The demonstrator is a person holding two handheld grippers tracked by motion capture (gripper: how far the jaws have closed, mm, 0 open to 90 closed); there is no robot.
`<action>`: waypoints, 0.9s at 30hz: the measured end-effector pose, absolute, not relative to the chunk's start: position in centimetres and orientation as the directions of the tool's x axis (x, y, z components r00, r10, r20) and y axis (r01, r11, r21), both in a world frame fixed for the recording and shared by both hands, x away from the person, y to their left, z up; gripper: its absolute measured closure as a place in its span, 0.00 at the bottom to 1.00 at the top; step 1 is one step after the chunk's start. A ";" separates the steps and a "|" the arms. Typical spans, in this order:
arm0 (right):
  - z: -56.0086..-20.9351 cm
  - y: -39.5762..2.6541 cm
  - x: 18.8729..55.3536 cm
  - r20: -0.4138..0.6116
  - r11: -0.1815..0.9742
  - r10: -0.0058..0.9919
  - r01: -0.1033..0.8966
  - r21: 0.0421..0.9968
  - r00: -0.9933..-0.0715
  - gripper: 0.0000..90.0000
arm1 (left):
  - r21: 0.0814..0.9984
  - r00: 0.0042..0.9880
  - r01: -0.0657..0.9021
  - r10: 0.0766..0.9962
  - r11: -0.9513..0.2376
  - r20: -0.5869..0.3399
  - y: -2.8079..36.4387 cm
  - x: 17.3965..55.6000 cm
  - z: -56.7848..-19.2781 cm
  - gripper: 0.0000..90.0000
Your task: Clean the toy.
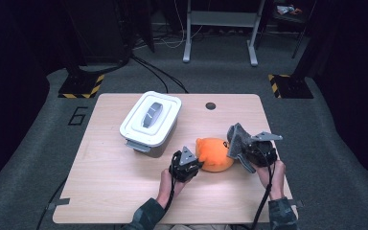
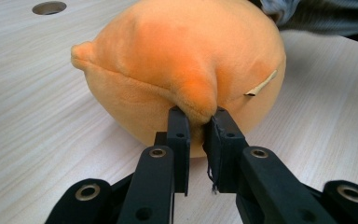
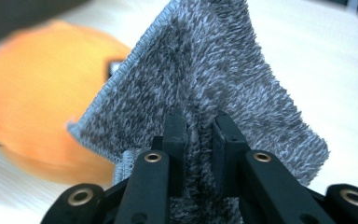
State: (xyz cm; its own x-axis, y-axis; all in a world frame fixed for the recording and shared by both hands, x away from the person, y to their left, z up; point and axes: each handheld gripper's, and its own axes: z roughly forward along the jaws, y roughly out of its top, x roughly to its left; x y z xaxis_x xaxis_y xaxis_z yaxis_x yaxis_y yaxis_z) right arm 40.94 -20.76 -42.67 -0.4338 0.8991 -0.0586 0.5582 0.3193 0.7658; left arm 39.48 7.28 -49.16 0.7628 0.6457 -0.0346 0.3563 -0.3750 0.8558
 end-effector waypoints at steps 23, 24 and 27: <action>-42.8 -15.4 41.6 -0.058 0.389 0.847 0.542 0.745 -0.529 0.86 | 0.846 0.763 0.363 0.646 -0.390 -0.029 7.3 39.5 -49.8 0.60; -42.8 -15.5 41.8 -0.072 0.408 0.837 0.532 0.742 -0.542 0.86 | 0.846 0.759 0.361 0.651 -0.394 -0.020 7.2 39.5 -49.8 0.57; -42.8 -15.4 41.9 -0.057 0.390 0.846 0.543 0.743 -0.530 0.86 | 0.842 0.751 0.360 0.660 -0.402 -0.006 6.9 39.6 -50.1 0.53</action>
